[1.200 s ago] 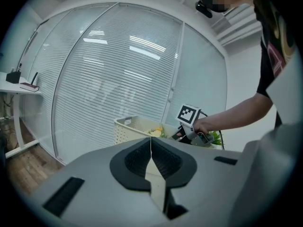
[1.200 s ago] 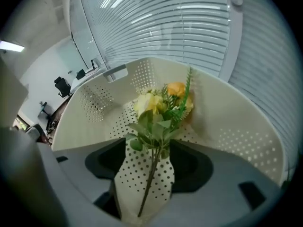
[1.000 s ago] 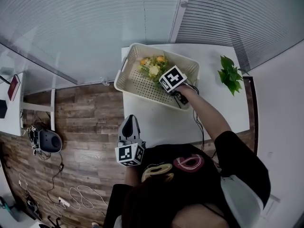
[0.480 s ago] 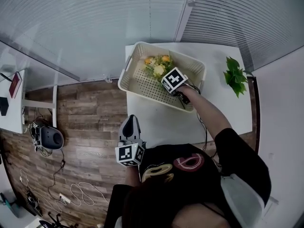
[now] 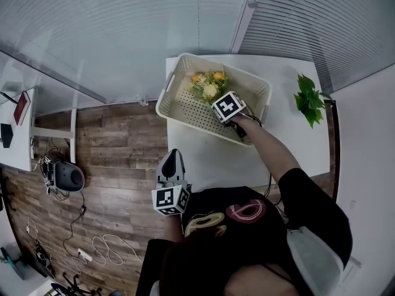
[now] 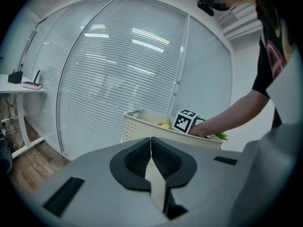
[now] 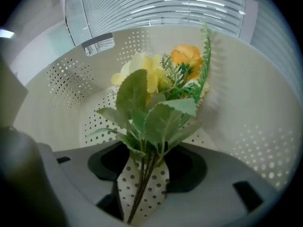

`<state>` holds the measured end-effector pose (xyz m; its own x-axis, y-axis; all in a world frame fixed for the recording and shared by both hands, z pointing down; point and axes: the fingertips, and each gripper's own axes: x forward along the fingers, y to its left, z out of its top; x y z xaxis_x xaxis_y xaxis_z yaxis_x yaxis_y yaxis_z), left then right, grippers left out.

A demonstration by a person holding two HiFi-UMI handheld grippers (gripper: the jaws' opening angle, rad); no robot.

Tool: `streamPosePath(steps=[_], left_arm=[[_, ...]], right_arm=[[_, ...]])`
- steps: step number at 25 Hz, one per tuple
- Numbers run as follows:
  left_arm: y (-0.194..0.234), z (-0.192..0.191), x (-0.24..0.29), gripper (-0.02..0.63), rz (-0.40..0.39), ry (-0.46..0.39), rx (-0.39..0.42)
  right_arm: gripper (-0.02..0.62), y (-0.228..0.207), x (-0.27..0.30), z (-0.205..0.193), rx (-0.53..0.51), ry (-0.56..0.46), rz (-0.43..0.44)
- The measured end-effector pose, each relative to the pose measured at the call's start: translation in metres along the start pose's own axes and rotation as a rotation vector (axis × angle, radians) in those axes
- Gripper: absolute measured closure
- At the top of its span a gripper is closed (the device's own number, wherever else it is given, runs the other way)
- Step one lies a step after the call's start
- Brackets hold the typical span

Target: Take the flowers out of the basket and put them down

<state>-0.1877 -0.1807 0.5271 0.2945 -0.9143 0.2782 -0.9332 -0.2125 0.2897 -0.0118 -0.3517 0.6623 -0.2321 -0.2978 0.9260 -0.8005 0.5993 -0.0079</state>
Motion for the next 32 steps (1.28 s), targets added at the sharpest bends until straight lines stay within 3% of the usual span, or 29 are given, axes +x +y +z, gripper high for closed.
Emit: streamPosePath(steps=[5, 11, 23, 32], left_arm=[[0.002, -0.001, -0.002, 0.588, 0.012, -0.004, 0.004], [0.003, -0.004, -0.006, 0.588, 0.025, -0.009, -0.008], [0.005, -0.004, -0.011, 0.588, 0.033, -0.017, -0.001], [0.008, -0.006, -0.015, 0.588, 0.041, -0.022, 0.005]], right_arm=[[0.401, -0.005, 0.0, -0.001, 0.024, -0.007, -0.023], [0.463, -0.011, -0.007, 0.005, -0.036, -0.029, -0.081], [0.5, -0.014, -0.014, 0.008, -0.062, -0.056, -0.134], [0.522, -0.003, -0.021, 0.019, -0.103, -0.109, -0.101]])
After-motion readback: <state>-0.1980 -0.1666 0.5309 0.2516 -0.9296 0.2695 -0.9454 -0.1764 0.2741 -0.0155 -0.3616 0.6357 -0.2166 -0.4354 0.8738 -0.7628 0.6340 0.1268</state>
